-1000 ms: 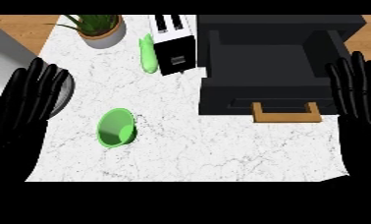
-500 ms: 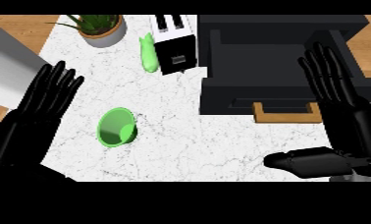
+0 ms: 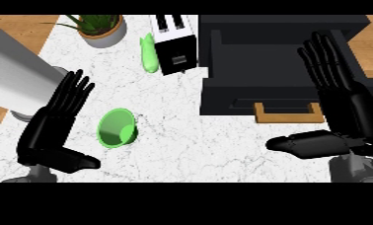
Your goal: Pick up the cup, place it into the drawer and close the drawer
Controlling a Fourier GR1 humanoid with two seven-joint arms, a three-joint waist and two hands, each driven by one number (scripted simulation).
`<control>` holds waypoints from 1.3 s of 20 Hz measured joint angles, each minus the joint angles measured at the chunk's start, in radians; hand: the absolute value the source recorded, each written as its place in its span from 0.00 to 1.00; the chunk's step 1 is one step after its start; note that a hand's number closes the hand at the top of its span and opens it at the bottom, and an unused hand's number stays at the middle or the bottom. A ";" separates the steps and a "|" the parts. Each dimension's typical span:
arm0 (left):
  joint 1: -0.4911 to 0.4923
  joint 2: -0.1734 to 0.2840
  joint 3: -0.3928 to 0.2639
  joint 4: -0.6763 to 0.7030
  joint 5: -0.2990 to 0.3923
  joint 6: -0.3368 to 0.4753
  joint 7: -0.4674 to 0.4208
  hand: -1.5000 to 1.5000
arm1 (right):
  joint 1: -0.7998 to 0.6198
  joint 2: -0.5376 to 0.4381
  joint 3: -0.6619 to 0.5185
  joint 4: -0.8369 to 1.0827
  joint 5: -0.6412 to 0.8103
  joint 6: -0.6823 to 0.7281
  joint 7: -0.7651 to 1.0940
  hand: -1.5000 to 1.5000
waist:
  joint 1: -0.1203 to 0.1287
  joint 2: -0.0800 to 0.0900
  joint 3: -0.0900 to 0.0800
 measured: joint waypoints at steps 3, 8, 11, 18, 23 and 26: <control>-0.019 0.004 0.013 0.112 -0.043 -0.014 -0.063 0.00 | -0.013 -0.015 -0.029 -0.005 -0.025 0.017 0.010 0.00 | -0.002 0.000 0.000; -0.031 0.017 0.035 0.287 -0.119 -0.030 -0.194 0.00 | -0.060 -0.018 -0.036 0.002 -0.013 0.010 0.038 0.00 | -0.001 0.000 0.000; -0.061 0.014 0.040 0.407 -0.159 -0.030 -0.266 0.00 | -0.078 -0.014 -0.038 0.006 -0.011 0.007 0.045 0.00 | -0.001 0.000 0.000; -0.154 0.024 0.054 0.726 -0.262 -0.021 -0.487 0.00 | -0.082 -0.018 -0.061 0.004 -0.028 0.022 0.054 0.00 | -0.004 0.000 0.000; -0.277 0.048 0.077 0.999 -0.317 -0.012 -0.651 0.00 | -0.106 -0.025 -0.074 0.022 -0.032 0.032 0.058 0.00 | -0.007 0.001 -0.001; -0.320 0.070 0.087 1.132 -0.342 -0.001 -0.733 0.00 | -0.086 -0.022 -0.072 0.008 -0.030 0.036 0.054 0.00 | -0.010 0.002 -0.001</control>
